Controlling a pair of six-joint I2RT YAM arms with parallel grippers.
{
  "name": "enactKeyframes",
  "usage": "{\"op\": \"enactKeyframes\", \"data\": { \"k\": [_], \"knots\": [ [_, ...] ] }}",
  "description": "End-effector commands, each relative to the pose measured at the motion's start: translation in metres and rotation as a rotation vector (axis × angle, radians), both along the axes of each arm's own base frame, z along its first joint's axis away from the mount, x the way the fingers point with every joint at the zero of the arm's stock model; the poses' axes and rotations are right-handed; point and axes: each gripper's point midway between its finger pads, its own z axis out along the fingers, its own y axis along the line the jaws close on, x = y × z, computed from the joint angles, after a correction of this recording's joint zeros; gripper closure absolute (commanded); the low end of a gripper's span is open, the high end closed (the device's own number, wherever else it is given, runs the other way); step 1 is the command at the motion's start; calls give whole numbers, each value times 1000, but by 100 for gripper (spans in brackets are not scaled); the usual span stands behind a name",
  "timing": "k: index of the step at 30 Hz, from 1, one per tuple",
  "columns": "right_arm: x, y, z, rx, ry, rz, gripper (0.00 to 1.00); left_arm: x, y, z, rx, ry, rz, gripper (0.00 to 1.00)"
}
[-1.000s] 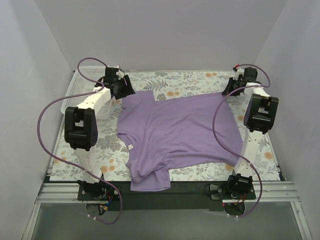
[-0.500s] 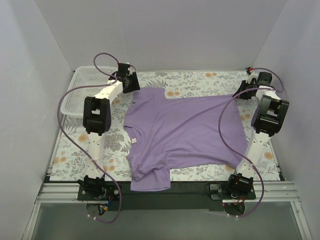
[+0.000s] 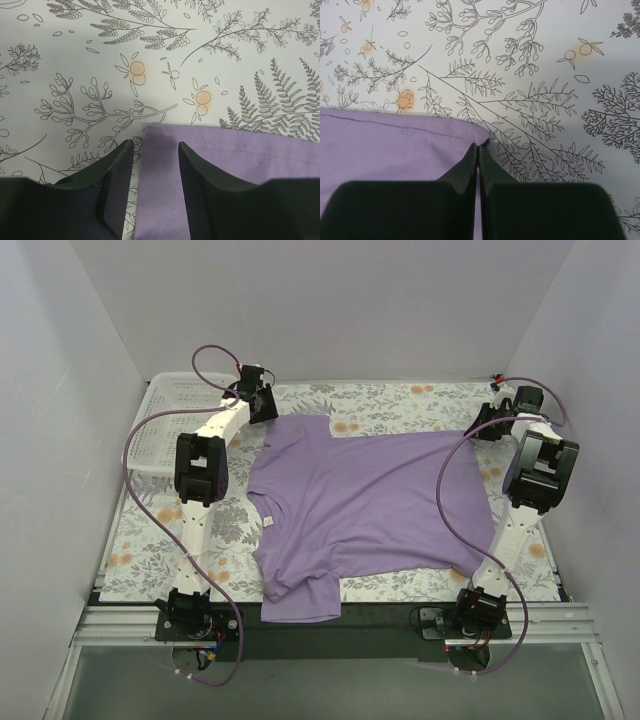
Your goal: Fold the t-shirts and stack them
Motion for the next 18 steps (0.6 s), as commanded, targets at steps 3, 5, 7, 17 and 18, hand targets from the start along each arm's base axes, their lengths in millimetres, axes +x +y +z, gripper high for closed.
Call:
{"op": "enactKeyframes", "data": {
  "k": [3,5,7,17,18],
  "knots": [
    [-17,4,-3,10,45,13,99,-7,-6,-15,-1,38,-23,62],
    [-19,7,-5,25,51,18,99,-8,-11,-19,-11,47,-44,66],
    [-21,9,-6,33,55,22,99,-10,-15,-25,-12,58,-62,69],
    [-23,12,-4,43,54,29,99,-15,-21,-41,-2,88,-92,94],
    [-24,12,-4,43,55,28,99,-14,-22,-40,-1,85,-93,99]
  ]
}}
